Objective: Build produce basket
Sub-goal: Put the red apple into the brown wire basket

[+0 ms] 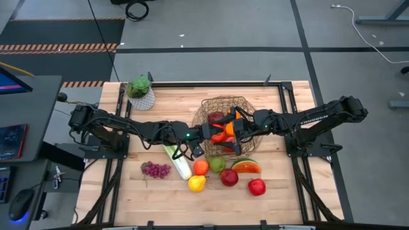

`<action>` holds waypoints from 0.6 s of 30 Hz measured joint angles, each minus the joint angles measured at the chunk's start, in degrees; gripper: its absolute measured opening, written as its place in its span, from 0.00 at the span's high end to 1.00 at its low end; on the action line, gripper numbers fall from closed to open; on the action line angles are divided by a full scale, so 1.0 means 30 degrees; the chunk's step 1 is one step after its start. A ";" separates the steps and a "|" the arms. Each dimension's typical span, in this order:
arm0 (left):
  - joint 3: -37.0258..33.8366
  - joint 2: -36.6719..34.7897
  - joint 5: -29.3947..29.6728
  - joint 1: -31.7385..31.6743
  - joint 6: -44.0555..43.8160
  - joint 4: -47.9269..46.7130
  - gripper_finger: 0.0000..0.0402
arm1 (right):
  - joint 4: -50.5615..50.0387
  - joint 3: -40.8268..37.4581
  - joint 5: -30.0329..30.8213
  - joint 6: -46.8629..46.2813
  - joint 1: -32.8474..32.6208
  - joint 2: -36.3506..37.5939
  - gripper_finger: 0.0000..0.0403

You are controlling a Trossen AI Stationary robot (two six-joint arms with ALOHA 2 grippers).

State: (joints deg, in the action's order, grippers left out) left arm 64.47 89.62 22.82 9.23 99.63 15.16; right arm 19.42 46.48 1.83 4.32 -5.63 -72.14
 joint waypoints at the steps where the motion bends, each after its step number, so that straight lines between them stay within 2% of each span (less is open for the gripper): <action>1: 0.0000 0.0000 -0.0003 0.0000 -0.0007 0.0000 0.21 | 0.0000 0.0000 0.0000 -0.0004 0.0000 0.0000 0.10; 18: 0.0000 0.0000 -0.0047 0.0000 -0.0919 -0.0022 0.21 | -0.0045 0.0000 -0.0006 -0.0605 0.0000 0.0007 0.10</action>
State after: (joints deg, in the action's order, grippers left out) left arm 64.47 89.62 22.68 9.23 96.88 15.09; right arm 19.29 46.48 1.81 2.50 -5.63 -72.12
